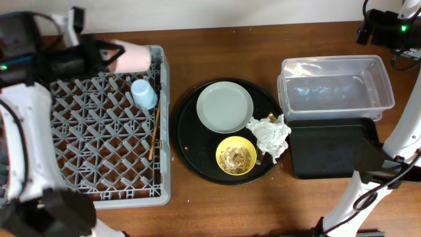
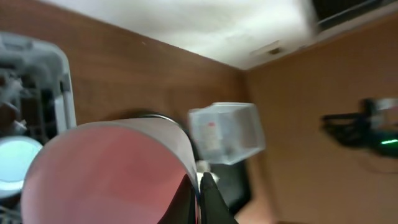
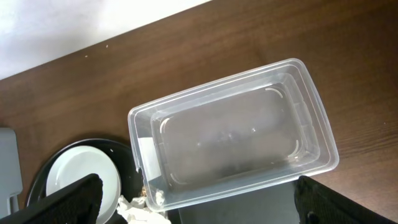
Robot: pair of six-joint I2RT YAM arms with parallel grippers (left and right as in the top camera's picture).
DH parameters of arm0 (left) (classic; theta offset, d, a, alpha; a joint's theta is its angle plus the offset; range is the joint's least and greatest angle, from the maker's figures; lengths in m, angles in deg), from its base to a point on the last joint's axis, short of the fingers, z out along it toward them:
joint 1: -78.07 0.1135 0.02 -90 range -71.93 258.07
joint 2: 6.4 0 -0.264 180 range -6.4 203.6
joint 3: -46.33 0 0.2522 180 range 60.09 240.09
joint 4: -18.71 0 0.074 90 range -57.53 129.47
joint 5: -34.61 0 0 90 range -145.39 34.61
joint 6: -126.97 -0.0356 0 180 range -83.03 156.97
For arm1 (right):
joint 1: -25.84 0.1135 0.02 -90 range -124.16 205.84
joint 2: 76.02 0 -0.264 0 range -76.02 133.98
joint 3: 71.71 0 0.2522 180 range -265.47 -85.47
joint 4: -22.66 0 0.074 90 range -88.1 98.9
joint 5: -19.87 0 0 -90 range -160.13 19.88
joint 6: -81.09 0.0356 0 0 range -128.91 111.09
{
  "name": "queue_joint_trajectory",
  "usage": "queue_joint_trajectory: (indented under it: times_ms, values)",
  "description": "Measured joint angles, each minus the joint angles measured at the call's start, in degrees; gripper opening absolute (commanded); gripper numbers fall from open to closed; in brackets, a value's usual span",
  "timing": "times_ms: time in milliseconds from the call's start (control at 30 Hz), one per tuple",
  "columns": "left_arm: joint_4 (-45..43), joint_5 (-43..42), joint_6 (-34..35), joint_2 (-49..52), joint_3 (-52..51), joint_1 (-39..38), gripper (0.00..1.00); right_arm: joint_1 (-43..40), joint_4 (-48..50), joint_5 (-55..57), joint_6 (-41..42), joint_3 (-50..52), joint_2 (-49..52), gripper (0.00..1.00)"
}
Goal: Sort waste into correct bins and load items into the dishwasher rack
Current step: 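Place the pink cup into the grey rack beside the blue cup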
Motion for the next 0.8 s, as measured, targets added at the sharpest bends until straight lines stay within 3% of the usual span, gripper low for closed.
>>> queue_joint_trajectory:
  times_ms: [133,467,800]
  values:
    - [0.0,-8.0,-1.4,6.5,-3.0,4.4,0.0,0.0,0.0,0.0,0.0,0.0,0.0,0.99]
    - [-0.3,-16.0,-4.5,23.5,-4.9,9.3,0.0,0.0,0.0,0.0,0.0,0.0,0.0,0.99]
    - [-0.2,-16.5,-4.5,25.1,-4.9,10.2,0.0,0.0,0.0,0.0,0.0,0.0,0.0,0.99]
